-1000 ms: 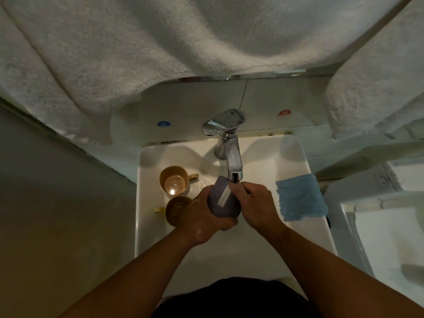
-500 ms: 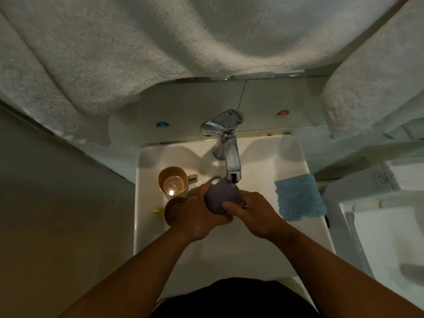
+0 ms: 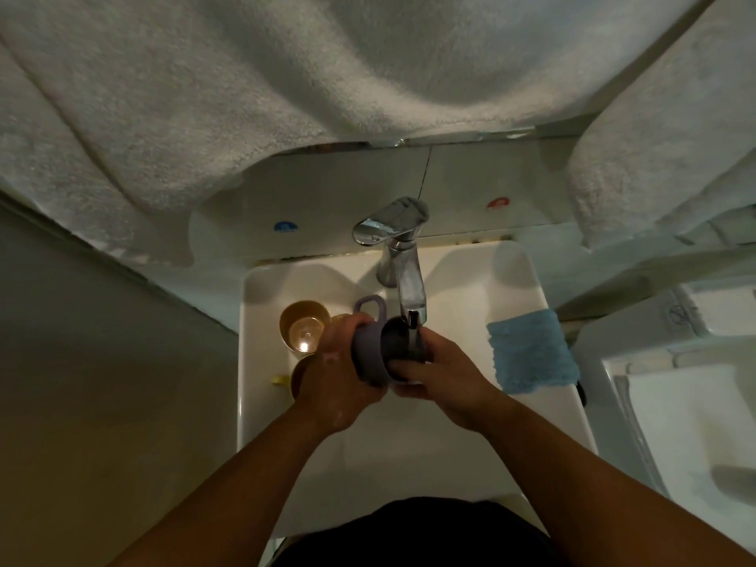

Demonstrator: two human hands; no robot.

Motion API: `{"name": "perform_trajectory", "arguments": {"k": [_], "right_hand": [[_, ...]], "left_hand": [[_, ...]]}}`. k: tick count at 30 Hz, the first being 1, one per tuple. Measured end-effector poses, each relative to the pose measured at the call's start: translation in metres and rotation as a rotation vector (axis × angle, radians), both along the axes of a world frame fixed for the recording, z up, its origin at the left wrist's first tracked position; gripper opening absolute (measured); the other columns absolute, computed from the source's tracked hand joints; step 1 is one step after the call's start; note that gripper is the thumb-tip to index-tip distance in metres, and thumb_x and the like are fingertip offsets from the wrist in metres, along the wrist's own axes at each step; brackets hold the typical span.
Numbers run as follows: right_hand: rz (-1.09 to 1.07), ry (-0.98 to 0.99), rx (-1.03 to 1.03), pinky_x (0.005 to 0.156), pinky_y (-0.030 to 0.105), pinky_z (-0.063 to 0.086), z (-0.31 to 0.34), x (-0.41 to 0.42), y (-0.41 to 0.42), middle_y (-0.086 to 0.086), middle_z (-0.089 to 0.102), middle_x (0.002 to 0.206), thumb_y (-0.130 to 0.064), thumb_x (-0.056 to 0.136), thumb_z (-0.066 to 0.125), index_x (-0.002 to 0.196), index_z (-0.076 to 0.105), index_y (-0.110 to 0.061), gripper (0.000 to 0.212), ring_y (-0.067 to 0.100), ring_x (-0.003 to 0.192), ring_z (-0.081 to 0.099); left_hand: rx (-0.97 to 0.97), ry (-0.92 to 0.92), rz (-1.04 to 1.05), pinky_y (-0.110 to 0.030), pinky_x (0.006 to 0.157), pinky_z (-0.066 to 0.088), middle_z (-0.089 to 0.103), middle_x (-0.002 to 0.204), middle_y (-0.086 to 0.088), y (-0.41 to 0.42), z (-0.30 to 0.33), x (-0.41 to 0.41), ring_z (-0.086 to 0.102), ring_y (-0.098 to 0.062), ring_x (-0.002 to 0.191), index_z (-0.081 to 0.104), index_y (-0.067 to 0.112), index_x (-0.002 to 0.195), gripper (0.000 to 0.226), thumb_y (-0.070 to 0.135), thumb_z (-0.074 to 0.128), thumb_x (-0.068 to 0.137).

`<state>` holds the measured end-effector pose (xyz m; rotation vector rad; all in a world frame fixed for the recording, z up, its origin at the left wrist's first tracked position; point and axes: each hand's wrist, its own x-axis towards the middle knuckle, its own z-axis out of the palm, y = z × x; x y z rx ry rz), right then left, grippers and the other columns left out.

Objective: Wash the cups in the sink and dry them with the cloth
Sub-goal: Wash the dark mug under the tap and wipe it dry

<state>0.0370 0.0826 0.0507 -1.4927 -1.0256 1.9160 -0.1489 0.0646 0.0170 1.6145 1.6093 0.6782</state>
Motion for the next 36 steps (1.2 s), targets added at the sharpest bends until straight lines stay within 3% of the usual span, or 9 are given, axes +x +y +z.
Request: {"name": "perform_trajectory", "arguments": {"k": [4, 9, 13, 19, 22, 24, 27, 31, 36], "right_hand": [[0.147, -0.532, 0.234, 0.070, 0.029, 0.062, -0.004, -0.004, 0.007, 0.004, 0.075, 0.092, -0.026, 0.095, 0.066, 0.105, 0.071, -0.022, 0.011, 0.019, 0.078, 0.074], [0.133, -0.543, 0.063, 0.044, 0.021, 0.042, 0.006, 0.000, 0.015, 0.003, 0.066, 0.054, -0.037, 0.104, 0.049, 0.085, 0.071, -0.009, 0.040, 0.011, 0.041, 0.057], [0.172, -0.419, -0.061, 0.051, 0.021, 0.047, 0.010, -0.003, 0.007, 0.011, 0.074, 0.071, -0.026, 0.098, 0.060, 0.089, 0.074, -0.005, 0.028, 0.015, 0.055, 0.062], [0.398, -0.955, 0.217, 0.076, 0.027, 0.057, 0.008, -0.002, 0.020, 0.012, 0.072, 0.107, -0.021, 0.095, 0.064, 0.112, 0.071, -0.004, 0.024, 0.028, 0.096, 0.070], [0.314, -0.714, 0.055, 0.052, 0.019, 0.049, 0.006, -0.004, 0.009, 0.004, 0.069, 0.077, -0.029, 0.097, 0.062, 0.103, 0.070, -0.001, 0.030, 0.024, 0.072, 0.071], [0.314, -0.711, 0.055, 0.053, 0.020, 0.049, 0.003, -0.002, 0.007, -0.001, 0.065, 0.071, -0.031, 0.095, 0.063, 0.099, 0.071, -0.002, 0.030, 0.015, 0.060, 0.063], [0.403, -0.979, 0.247, 0.064, 0.028, 0.055, -0.005, 0.006, 0.017, 0.004, 0.070, 0.080, -0.042, 0.092, 0.064, 0.088, 0.073, -0.012, 0.031, 0.017, 0.069, 0.064], [0.350, -0.865, 0.237, 0.052, 0.023, 0.040, 0.001, 0.006, 0.020, -0.002, 0.058, 0.061, -0.062, 0.098, 0.047, 0.065, 0.063, -0.018, 0.057, 0.013, 0.057, 0.056], [0.440, -0.926, 0.202, 0.058, 0.022, 0.043, -0.002, 0.008, 0.020, 0.001, 0.065, 0.080, -0.039, 0.093, 0.064, 0.081, 0.064, -0.017, 0.025, 0.020, 0.078, 0.067]], "left_hand": [[-0.019, 0.095, -0.049, -0.023, 0.094, 0.050, 0.034, 0.148, 0.002, -0.003, -0.001, 0.005, 0.050, -0.014, 0.120, 0.039, 0.028, 0.143, 0.107, 0.036, 0.097, 0.055], [0.029, 0.041, -0.074, -0.019, 0.093, 0.049, 0.048, 0.136, 0.011, 0.003, 0.005, 0.001, 0.047, -0.003, 0.117, 0.040, 0.031, 0.143, 0.103, 0.032, 0.095, 0.056], [0.066, 0.056, -0.104, -0.005, 0.089, 0.037, 0.046, 0.136, 0.004, 0.005, 0.006, 0.001, 0.044, -0.005, 0.116, 0.047, 0.020, 0.141, 0.106, 0.033, 0.099, 0.049], [0.123, 0.037, -0.125, -0.024, 0.096, 0.051, 0.057, 0.130, 0.011, 0.002, 0.010, 0.004, 0.053, -0.001, 0.117, 0.054, 0.025, 0.137, 0.091, 0.032, 0.095, 0.056], [0.095, 0.072, -0.123, -0.030, 0.104, 0.047, 0.055, 0.136, 0.001, 0.002, 0.008, 0.006, 0.047, -0.007, 0.123, 0.048, 0.014, 0.144, 0.109, 0.037, 0.099, 0.051], [0.089, 0.113, -0.118, -0.035, 0.100, 0.051, 0.055, 0.132, -0.002, 0.002, 0.004, 0.006, 0.051, -0.013, 0.120, 0.052, 0.014, 0.137, 0.104, 0.039, 0.099, 0.048], [0.050, 0.080, -0.140, -0.029, 0.092, 0.053, 0.058, 0.123, 0.008, 0.002, 0.004, 0.005, 0.056, -0.007, 0.110, 0.056, 0.021, 0.132, 0.089, 0.040, 0.093, 0.054], [0.083, 0.010, -0.143, -0.019, 0.094, 0.049, 0.054, 0.127, 0.011, 0.004, 0.009, 0.008, 0.052, -0.004, 0.114, 0.048, 0.022, 0.138, 0.097, 0.032, 0.096, 0.055], [0.099, 0.062, -0.169, -0.030, 0.092, 0.054, 0.058, 0.123, 0.007, 0.008, 0.012, 0.010, 0.056, -0.008, 0.110, 0.055, 0.022, 0.131, 0.090, 0.044, 0.094, 0.052]]}}
